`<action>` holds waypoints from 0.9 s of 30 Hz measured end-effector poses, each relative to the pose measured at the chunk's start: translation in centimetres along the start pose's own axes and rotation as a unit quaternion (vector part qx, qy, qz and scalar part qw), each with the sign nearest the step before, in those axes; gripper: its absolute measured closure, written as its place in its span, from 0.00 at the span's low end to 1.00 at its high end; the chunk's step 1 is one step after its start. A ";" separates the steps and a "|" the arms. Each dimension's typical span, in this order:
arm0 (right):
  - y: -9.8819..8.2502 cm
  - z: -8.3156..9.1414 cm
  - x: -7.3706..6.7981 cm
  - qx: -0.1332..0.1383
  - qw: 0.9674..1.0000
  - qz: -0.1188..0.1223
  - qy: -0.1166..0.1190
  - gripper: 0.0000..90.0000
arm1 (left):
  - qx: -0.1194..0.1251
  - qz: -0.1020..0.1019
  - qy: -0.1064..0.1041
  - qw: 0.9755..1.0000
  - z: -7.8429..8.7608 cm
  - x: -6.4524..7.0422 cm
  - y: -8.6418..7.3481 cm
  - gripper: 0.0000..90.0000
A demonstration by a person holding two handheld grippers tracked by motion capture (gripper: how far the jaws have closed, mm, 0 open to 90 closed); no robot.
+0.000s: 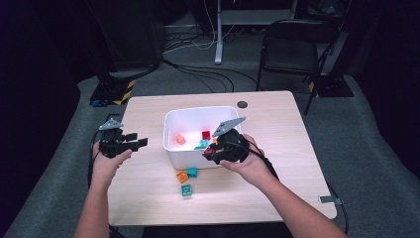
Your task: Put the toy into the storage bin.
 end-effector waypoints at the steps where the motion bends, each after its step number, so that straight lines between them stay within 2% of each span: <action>1: 0.2 -0.1 0.3 -0.001 1.000 -0.002 -0.003 0.65 | 0.002 0.000 0.001 1.000 0.0 0.0 0.0 0.46; 15: 2.7 -1.1 3.5 0.002 1.000 -0.011 -0.029 0.65 | 0.001 0.000 -0.001 1.000 0.0 0.0 0.0 0.46; 24: 3.4 -3.0 5.1 -0.009 0.998 -0.032 -0.046 0.65 | 0.004 0.001 -0.001 1.000 0.0 0.0 0.1 0.46; 25: 3.5 -3.3 5.4 -0.006 0.999 -0.023 -0.047 0.65 | 0.004 0.001 -0.001 1.000 0.0 0.0 0.1 0.46; 26: 3.5 -3.5 5.4 -0.011 0.998 -0.031 -0.048 0.65 | 0.003 0.000 -0.002 1.000 0.0 0.0 0.1 0.46; 27: 3.6 -3.8 5.5 -0.008 0.998 -0.027 -0.049 0.65 | 0.002 0.000 -0.002 1.000 0.0 0.0 0.0 0.46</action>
Point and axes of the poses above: each handheld gripper's, and its own axes: z roughly backward along the jaws, y roughly out of its top, x roughly to its right, the point moved 10 cm from there along -z, roughly forward along the jaws, and after that the axes turned 8 degrees about -y, right-handed, at the moved point
